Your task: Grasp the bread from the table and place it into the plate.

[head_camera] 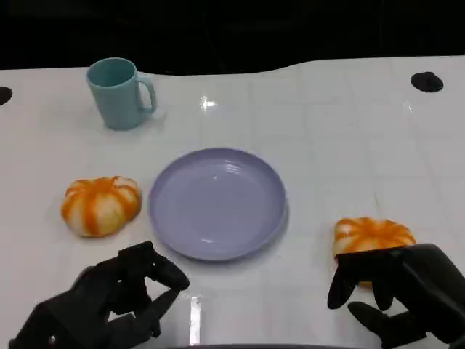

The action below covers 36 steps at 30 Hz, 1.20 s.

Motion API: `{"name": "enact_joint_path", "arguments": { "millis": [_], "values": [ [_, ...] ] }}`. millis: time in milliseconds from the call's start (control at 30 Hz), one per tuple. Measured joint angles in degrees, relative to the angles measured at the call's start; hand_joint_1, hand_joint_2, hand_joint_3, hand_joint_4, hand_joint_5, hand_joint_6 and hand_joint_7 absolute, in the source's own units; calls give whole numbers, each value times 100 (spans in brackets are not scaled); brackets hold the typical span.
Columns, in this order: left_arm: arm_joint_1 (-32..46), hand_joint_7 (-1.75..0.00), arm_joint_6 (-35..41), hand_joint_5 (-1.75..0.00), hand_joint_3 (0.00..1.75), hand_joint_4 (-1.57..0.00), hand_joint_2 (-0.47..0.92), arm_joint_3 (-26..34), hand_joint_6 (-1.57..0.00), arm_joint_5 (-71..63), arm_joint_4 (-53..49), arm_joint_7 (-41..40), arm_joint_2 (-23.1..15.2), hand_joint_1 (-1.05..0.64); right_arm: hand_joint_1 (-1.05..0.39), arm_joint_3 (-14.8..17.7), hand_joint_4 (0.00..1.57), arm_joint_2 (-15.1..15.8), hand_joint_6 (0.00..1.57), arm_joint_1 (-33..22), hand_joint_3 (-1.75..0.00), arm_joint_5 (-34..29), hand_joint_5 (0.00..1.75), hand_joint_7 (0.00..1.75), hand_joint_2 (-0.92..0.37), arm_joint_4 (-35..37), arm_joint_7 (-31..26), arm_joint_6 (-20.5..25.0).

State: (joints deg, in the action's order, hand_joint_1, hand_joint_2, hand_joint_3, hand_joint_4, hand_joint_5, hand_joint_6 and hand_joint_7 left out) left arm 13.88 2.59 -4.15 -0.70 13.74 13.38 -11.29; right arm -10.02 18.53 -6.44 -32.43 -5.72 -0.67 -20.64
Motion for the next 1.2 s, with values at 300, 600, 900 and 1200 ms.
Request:
{"name": "enact_joint_path", "arguments": {
  "millis": [300,600,900,1200],
  "values": [
    [-3,-127,1,-175,49,-73,89,0,-64,1,0,0,0,-31,5,0,98,0,94,1,-103,12,160,104,-28,0,0,1],
    [-10,-128,1,-175,50,-74,89,1,-64,1,-9,0,0,-30,-2,22,90,-2,97,1,-100,36,117,61,-26,-239,99,256],
    [-36,-127,0,-175,50,-74,89,2,-64,1,-43,0,0,-30,-19,68,61,120,73,-1,-28,-452,43,6,-62,-949,387,888],
    [-36,-127,-4,-175,51,-73,88,5,-64,1,-80,0,0,-29,-33,102,38,284,53,-10,-5,-1228,23,0,-71,-1475,603,1332]
  ]
}}
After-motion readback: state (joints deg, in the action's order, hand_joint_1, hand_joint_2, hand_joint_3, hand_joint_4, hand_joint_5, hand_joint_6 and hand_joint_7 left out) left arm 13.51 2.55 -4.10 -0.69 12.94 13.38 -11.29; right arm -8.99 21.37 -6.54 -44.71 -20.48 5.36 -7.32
